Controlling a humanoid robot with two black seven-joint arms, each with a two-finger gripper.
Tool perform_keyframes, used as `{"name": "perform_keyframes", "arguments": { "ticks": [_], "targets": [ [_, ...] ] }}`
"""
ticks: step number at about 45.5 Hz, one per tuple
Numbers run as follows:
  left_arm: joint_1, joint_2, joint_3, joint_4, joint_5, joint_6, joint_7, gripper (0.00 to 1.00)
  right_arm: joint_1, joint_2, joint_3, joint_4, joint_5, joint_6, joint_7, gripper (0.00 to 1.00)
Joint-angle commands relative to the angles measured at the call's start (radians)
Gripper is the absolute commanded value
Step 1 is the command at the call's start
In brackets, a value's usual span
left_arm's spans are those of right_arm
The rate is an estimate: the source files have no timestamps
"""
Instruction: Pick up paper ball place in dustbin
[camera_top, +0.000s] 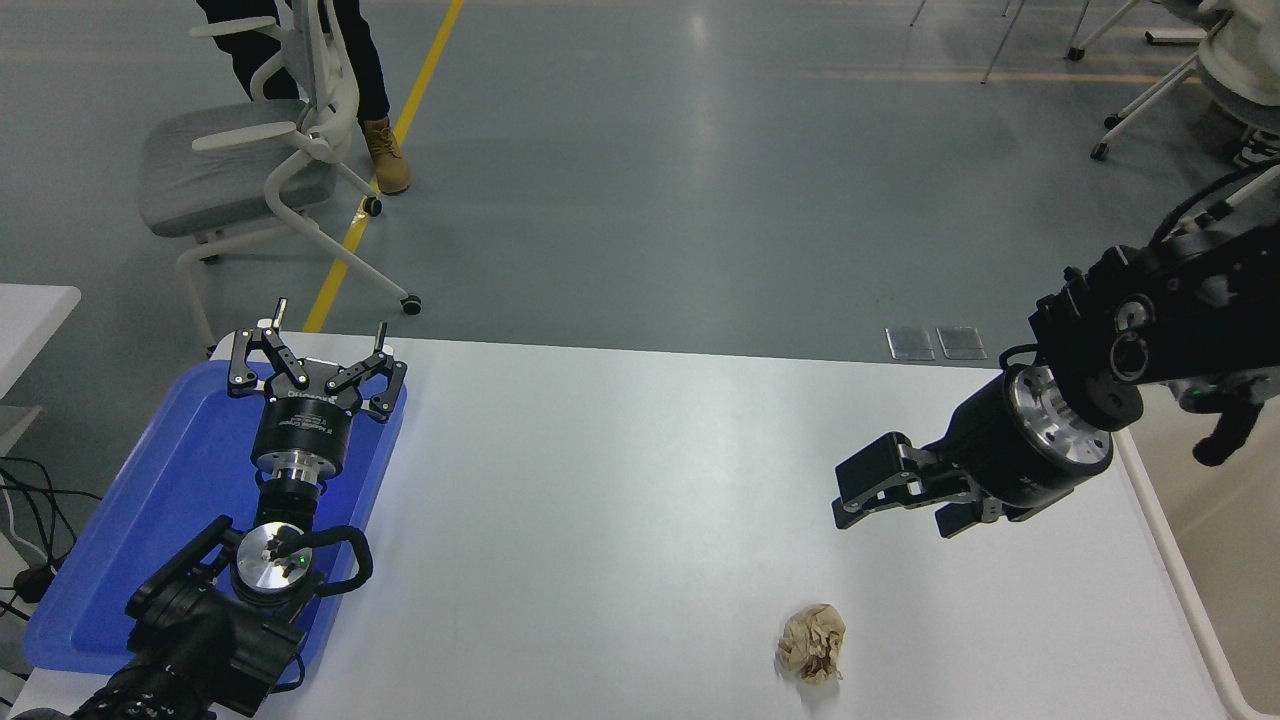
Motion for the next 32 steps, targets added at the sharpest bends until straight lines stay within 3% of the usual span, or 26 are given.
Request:
{"name": "perform_keyframes", "arguments": {
  "ticks": [1,21,32],
  "targets": [
    [0.000,0.000,0.000,0.000,0.000,0.000,0.000,1.00,-0.003,-0.003,-0.001,0.000,-0.003,0.000,0.002,1.00],
    [0.000,0.000,0.000,0.000,0.000,0.000,0.000,1.00,-0.010,-0.009,0.001,0.000,-0.005,-0.001,0.000,1.00],
    [0.000,0.000,0.000,0.000,0.002,0.000,0.000,1.00,-0.101,0.028,0.021,0.000,-0.001,-0.087,0.000,1.00]
  ]
}}
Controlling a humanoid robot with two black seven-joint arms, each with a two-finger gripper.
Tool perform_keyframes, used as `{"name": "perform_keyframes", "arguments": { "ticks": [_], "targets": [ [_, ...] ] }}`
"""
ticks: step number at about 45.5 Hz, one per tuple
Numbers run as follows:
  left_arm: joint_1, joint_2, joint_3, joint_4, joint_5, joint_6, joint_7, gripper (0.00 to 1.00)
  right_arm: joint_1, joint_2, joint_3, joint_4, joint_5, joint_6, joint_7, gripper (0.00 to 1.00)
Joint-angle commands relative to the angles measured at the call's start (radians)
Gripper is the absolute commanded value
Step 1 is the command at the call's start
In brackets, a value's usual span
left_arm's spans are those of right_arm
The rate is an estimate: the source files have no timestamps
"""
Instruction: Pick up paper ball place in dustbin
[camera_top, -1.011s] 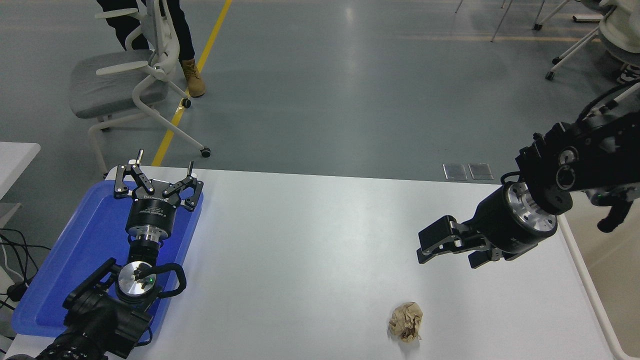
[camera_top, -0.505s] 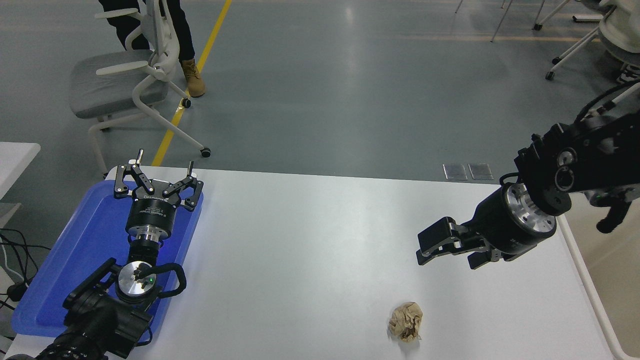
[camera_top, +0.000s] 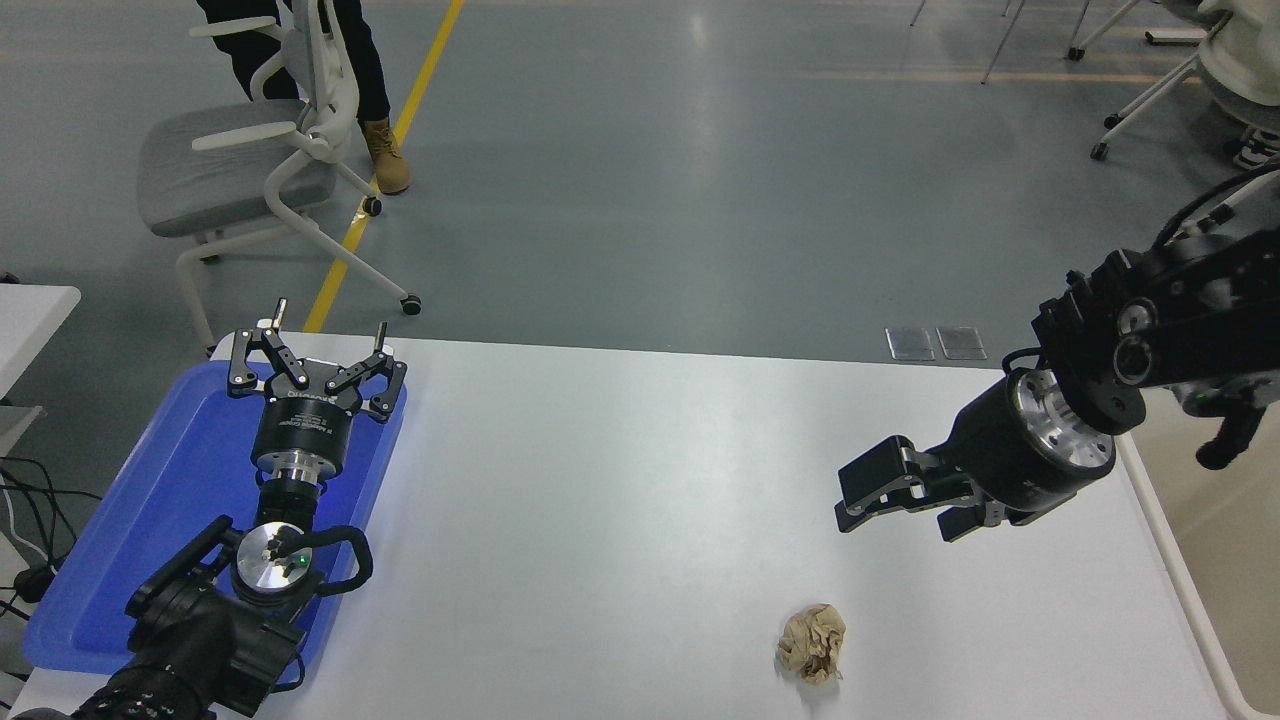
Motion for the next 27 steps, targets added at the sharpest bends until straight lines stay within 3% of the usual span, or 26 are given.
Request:
{"name": "perform_keyframes", "arguments": {
  "ticks": [1,27],
  "targets": [
    [0.000,0.000,0.000,0.000,0.000,0.000,0.000,1.00,-0.077,0.034,0.016,0.000,0.002,-0.076,0.000,1.00],
    [0.000,0.000,0.000,0.000,0.000,0.000,0.000,1.00,-0.411,0.178,0.056,-0.119,0.001,-0.381,0.000,1.00]
  ]
}}
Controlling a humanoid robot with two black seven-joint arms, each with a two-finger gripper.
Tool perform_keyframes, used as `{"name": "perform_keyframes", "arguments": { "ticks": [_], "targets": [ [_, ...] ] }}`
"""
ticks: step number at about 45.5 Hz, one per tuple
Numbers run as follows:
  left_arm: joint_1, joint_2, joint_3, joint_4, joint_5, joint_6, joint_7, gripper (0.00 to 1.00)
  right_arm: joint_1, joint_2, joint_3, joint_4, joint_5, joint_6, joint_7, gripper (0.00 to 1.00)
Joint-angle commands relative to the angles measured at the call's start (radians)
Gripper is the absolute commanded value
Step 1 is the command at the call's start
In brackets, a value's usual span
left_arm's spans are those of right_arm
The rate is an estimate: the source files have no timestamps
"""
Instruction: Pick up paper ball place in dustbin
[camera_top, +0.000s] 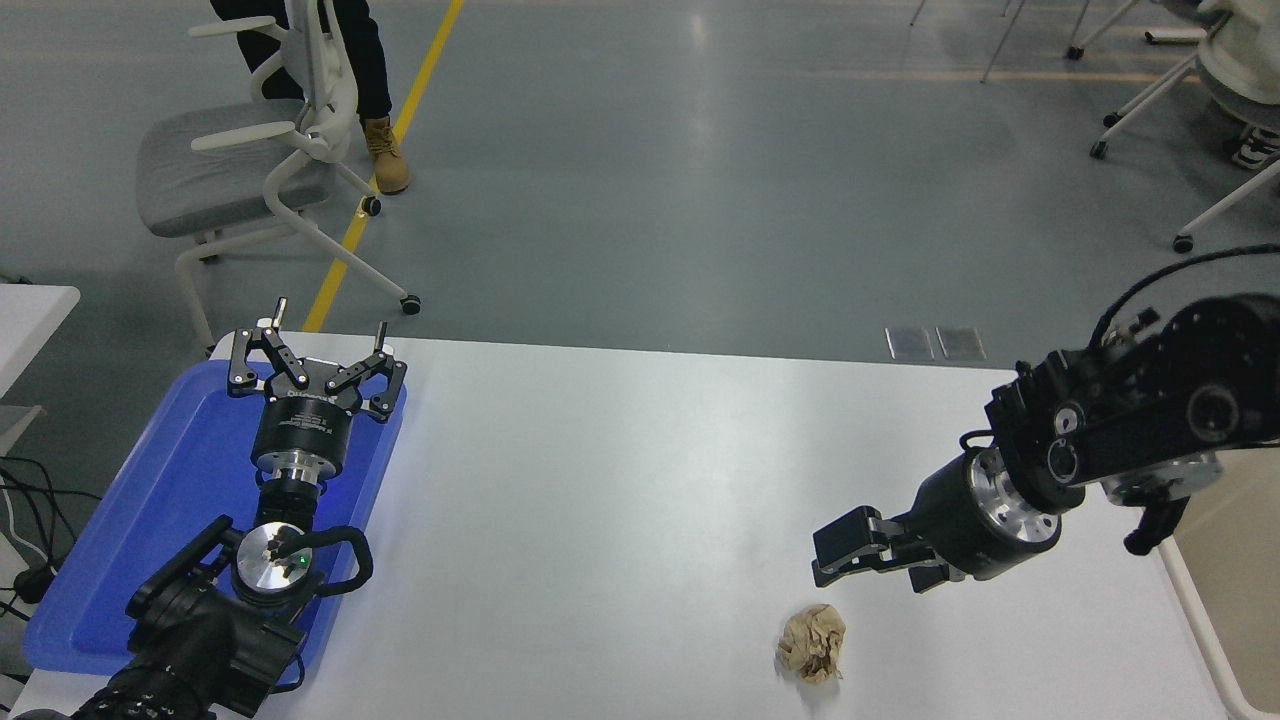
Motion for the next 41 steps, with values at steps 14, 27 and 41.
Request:
{"name": "perform_keyframes", "arguments": {
  "ticks": [14,27,41],
  "targets": [
    [0.000,0.000,0.000,0.000,0.000,-0.002,0.002,1.00,-0.298,0.119,0.025,-0.195,-0.005,-0.171,-0.001,1.00],
    [0.000,0.000,0.000,0.000,0.000,-0.002,0.002,1.00,-0.402,0.134,0.027,-0.264,-0.026,-0.203,-0.001,1.00],
    [0.000,0.000,0.000,0.000,0.000,-0.002,0.002,1.00,-0.473,0.136,0.041,-0.315,-0.029,-0.246,-0.005,1.00]
  ]
}}
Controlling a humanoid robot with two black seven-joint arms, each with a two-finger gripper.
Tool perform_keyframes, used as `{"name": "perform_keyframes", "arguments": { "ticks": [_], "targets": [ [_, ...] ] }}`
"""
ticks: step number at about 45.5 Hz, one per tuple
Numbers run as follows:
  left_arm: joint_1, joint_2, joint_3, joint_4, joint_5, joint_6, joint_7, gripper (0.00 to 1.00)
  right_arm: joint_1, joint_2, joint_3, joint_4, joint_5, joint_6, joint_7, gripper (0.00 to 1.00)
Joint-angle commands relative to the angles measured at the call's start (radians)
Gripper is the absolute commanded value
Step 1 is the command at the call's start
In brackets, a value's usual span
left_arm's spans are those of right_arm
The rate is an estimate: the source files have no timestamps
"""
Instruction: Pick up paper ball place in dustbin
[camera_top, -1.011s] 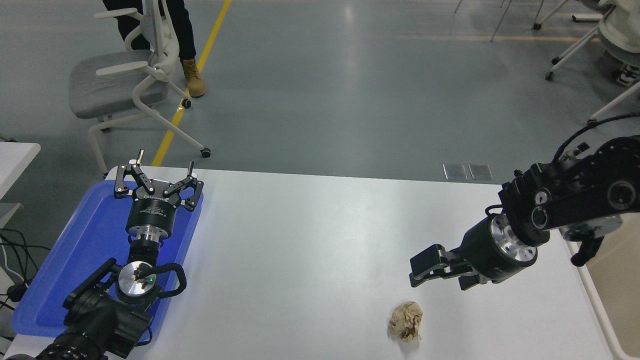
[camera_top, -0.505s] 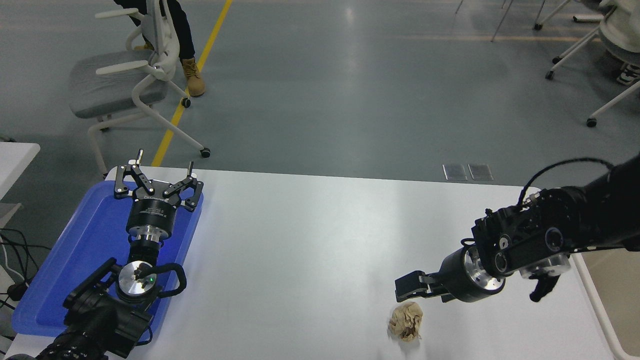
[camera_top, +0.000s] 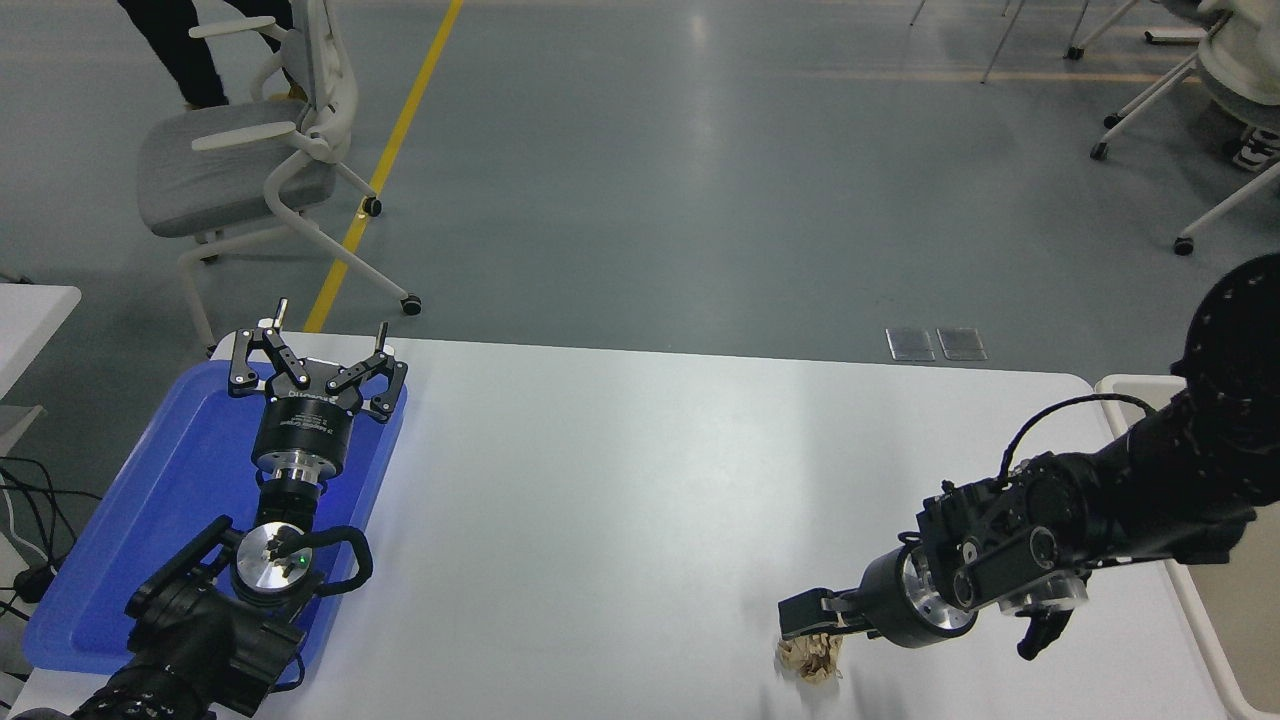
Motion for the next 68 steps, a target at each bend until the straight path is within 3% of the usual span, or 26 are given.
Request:
{"name": "perform_keyframes", "arguments": {
  "ticks": [1,34,46,52,61,64,68],
  "targets": [
    [0.000,0.000,0.000,0.000,0.000,0.000,0.000,1.00,-0.070,0.006,0.014,-0.046,-0.005,-0.037,-0.003,1.00],
    [0.000,0.000,0.000,0.000,0.000,0.000,0.000,1.00,-0.126,0.033,0.042,-0.091,0.004,-0.107,-0.009,0.96],
    [0.000,0.000,0.000,0.000,0.000,0.000,0.000,1.00,-0.142,0.041,0.042,-0.097,0.003,-0.110,-0.012,0.86],
    [0.000,0.000,0.000,0.000,0.000,0.000,-0.001,1.00,-0.143,0.043,0.040,-0.097,0.001,-0.118,-0.012,0.70],
    [0.000,0.000,0.000,0.000,0.000,0.000,0.000,1.00,-0.145,0.044,0.040,-0.095,-0.003,-0.124,-0.012,0.08],
    [0.000,0.000,0.000,0.000,0.000,0.000,0.000,1.00,-0.143,0.047,0.040,-0.094,-0.003,-0.124,-0.010,0.01],
    [0.000,0.000,0.000,0.000,0.000,0.000,0.000,1.00,-0.134,0.046,0.040,-0.091,-0.003,-0.124,-0.010,0.00]
  ]
}}
